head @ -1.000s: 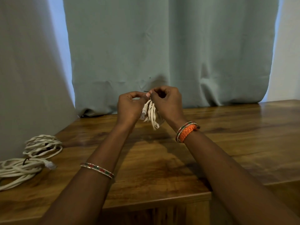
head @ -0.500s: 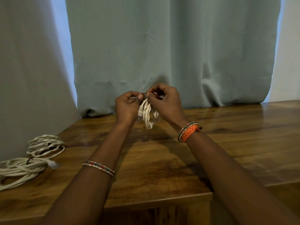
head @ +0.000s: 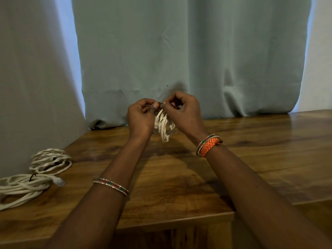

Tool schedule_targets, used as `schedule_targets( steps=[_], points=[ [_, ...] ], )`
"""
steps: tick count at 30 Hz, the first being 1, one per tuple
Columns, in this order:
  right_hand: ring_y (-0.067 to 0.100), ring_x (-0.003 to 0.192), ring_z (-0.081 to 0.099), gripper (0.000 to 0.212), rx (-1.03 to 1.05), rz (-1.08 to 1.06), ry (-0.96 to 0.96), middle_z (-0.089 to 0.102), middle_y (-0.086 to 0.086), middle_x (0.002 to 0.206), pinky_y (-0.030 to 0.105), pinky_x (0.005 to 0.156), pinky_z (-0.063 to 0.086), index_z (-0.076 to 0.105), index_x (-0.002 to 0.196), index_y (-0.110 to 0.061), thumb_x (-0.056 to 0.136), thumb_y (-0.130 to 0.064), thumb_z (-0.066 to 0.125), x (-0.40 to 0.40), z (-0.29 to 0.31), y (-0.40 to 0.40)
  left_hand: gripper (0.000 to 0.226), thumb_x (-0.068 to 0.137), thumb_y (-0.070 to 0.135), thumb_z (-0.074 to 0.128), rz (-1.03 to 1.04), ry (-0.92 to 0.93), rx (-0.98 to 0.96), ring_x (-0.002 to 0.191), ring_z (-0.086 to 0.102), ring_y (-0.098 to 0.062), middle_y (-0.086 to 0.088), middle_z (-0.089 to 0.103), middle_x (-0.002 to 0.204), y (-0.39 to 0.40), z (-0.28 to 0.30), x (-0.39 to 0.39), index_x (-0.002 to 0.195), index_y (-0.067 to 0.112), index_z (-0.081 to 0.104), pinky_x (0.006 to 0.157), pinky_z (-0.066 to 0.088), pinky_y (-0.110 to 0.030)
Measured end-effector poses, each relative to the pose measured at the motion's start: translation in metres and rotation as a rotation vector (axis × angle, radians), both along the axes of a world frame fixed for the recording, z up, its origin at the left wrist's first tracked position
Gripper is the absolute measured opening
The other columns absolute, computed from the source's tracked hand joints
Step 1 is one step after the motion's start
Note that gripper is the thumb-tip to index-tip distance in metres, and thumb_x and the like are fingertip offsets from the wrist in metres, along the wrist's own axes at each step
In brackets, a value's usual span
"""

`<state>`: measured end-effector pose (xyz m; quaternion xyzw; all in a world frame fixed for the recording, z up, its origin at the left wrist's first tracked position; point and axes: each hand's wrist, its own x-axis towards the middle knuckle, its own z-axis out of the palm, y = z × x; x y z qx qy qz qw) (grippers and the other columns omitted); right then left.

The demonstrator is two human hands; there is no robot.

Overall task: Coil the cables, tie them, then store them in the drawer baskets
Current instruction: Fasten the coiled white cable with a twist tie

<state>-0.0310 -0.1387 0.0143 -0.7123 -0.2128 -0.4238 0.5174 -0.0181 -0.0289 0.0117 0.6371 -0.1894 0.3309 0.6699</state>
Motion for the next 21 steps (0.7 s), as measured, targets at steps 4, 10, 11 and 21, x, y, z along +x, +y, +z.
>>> schedule_targets(
  steps=[4,10,11,21],
  points=[
    [0.005,0.056,0.052,0.010,-0.005,0.000,0.002,0.059,0.003,0.061,0.021,0.053,0.046,0.063,0.073,-0.006,0.082,-0.008,0.064,-0.0002,-0.0007,-0.0006,0.009,0.087,0.000,0.059,0.032,-0.018,0.014,0.053,0.060,0.004,-0.001,0.064,0.067,-0.0005,-0.0003,-0.0007,0.082,0.006,0.064,0.056,0.050,-0.014],
    [0.000,0.052,0.048,0.011,-0.007,-0.011,-0.011,0.054,-0.004,0.057,0.014,0.050,0.041,0.061,0.071,-0.008,0.081,-0.006,0.065,-0.0002,-0.0011,-0.0006,0.011,0.086,0.003,0.060,0.076,-0.042,0.057,0.058,0.061,0.004,0.003,0.065,0.069,-0.0007,-0.0014,-0.0002,0.080,0.009,0.065,0.061,0.052,-0.015],
    [-0.001,0.052,0.048,0.011,-0.007,-0.016,-0.014,0.054,-0.004,0.057,0.012,0.050,0.040,0.061,0.070,-0.008,0.080,-0.006,0.065,-0.0005,-0.0011,-0.0007,0.011,0.086,0.003,0.060,0.087,-0.047,0.061,0.058,0.061,0.004,0.003,0.065,0.069,-0.0008,-0.0014,-0.0003,0.079,0.010,0.065,0.061,0.051,-0.014],
    [0.001,0.053,0.046,0.013,-0.049,-0.036,-0.032,0.052,-0.003,0.058,0.012,0.049,0.039,0.058,0.070,-0.009,0.082,-0.009,0.064,-0.0025,-0.0027,-0.0005,0.014,0.087,0.007,0.061,0.171,-0.105,0.168,0.062,0.059,0.009,0.011,0.063,0.068,-0.0007,-0.0024,-0.0006,0.077,0.015,0.067,0.059,0.046,-0.006]
  ],
)
